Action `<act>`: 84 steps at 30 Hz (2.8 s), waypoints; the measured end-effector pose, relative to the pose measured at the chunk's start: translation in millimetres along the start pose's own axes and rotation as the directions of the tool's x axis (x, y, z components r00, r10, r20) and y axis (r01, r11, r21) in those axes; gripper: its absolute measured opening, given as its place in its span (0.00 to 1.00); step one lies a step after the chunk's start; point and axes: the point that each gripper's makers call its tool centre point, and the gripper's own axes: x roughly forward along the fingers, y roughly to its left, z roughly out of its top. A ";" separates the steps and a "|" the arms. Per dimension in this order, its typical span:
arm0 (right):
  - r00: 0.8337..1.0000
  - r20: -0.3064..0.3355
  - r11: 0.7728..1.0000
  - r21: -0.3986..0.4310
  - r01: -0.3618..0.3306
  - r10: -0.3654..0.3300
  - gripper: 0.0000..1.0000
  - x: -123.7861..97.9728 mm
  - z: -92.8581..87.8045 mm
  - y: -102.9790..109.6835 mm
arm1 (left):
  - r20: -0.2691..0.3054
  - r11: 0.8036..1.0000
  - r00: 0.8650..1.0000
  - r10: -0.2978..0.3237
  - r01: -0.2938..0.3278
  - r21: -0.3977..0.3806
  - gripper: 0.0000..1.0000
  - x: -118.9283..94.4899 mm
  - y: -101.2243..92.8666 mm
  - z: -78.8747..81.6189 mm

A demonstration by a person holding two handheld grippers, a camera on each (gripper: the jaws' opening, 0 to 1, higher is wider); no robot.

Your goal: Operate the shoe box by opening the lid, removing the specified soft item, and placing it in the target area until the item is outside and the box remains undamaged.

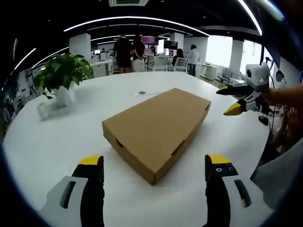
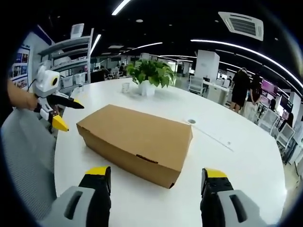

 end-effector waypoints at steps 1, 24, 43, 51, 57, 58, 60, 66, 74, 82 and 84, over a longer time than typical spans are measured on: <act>1.000 -0.004 1.000 0.001 0.000 0.000 0.76 1.9 -0.3 -0.7 | -0.001 1.000 1.000 0.001 -0.001 -0.005 0.90 1.9 0.0 -0.6; 0.993 -0.097 0.998 -0.017 -0.063 0.061 0.64 44.0 -5.0 1.9 | -0.035 0.998 0.999 0.037 -0.038 -0.055 0.80 43.8 0.9 -10.8; 0.993 -0.097 0.997 0.025 -0.072 0.074 0.63 54.4 -6.8 3.2 | -0.003 0.993 0.999 0.044 -0.044 -0.112 0.75 51.8 2.1 -11.5; 0.994 -0.096 0.998 0.034 -0.055 0.058 0.63 54.2 -6.9 7.7 | -0.022 0.995 0.999 0.030 -0.032 -0.092 0.74 51.7 5.6 -12.6; 0.994 -0.098 0.998 0.047 -0.038 0.043 0.63 53.5 -7.1 14.4 | -0.024 0.997 1.000 0.007 -0.009 -0.079 0.73 49.7 11.5 -13.8; 0.994 -0.097 0.998 0.049 -0.035 0.040 0.62 53.7 -6.9 15.6 | -0.027 0.997 1.000 0.003 -0.005 -0.077 0.73 49.4 12.9 -13.6; 0.995 -0.098 0.998 0.055 -0.027 0.032 0.62 54.3 -6.4 18.3 | -0.034 0.997 0.999 -0.002 0.000 -0.074 0.73 49.3 15.4 -14.1; 0.995 -0.100 0.998 0.069 -0.004 0.011 0.62 53.8 -5.4 26.5 | -0.043 0.998 0.999 -0.022 0.019 -0.060 0.73 46.2 21.5 -15.5; 0.995 -0.095 0.995 0.096 0.031 -0.022 0.62 54.7 -3.1 39.5 | -0.057 0.998 0.997 -0.054 0.052 -0.037 0.73 42.0 32.6 -17.0; 0.994 -0.097 0.991 0.117 0.060 -0.048 0.62 55.5 -1.3 50.1 | -0.070 0.997 0.995 -0.075 0.073 -0.024 0.72 38.5 41.6 -18.1; 0.994 -0.099 0.990 0.129 0.065 -0.052 0.61 54.8 -0.8 52.3 | -0.074 0.997 0.994 -0.080 0.079 -0.022 0.71 37.5 43.8 -19.0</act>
